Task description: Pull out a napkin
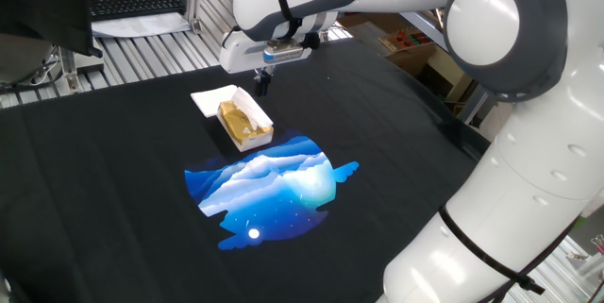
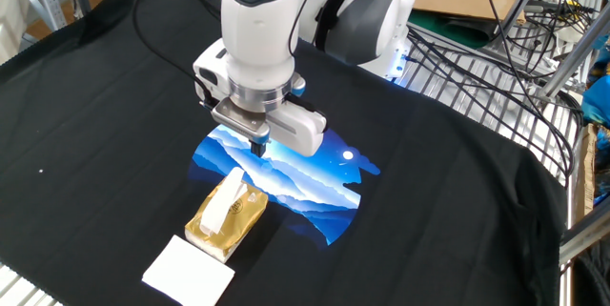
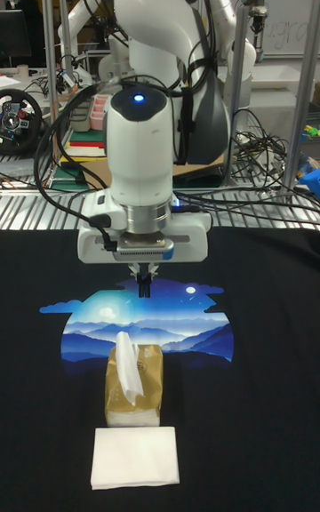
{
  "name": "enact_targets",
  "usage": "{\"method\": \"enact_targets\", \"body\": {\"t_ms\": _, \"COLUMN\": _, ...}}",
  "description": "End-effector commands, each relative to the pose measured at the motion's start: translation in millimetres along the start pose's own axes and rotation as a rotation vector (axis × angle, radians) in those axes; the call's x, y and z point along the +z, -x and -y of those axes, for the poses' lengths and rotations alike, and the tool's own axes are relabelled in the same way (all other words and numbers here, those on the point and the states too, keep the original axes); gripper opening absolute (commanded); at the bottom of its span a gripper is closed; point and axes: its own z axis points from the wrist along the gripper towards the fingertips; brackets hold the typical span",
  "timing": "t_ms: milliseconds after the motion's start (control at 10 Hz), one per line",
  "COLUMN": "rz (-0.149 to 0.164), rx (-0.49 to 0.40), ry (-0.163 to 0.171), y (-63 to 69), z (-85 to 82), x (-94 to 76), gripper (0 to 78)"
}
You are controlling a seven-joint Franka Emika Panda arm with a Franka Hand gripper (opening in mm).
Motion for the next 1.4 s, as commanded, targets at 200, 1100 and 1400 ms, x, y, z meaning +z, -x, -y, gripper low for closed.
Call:
{"method": "enact_targets", "body": {"t_ms": 200, "rz": -0.016, "rx": -0.024, "ry": 0.005, "y": -0.7, "z": 10.9, "x": -6.9, "gripper": 0.0}}
{"method": "enact_targets", "body": {"t_ms": 1100, "rz": 0.001, "rx": 0.017, "ry": -0.018, "y": -0.2, "z": 8.4, "x": -7.3, "gripper": 0.0}}
{"method": "enact_targets", "body": {"t_ms": 1400, "rz": 0.007, "rx": -0.001, "ry": -0.020, "y": -0.2, "z": 8.4, "x": -7.3, "gripper": 0.0}}
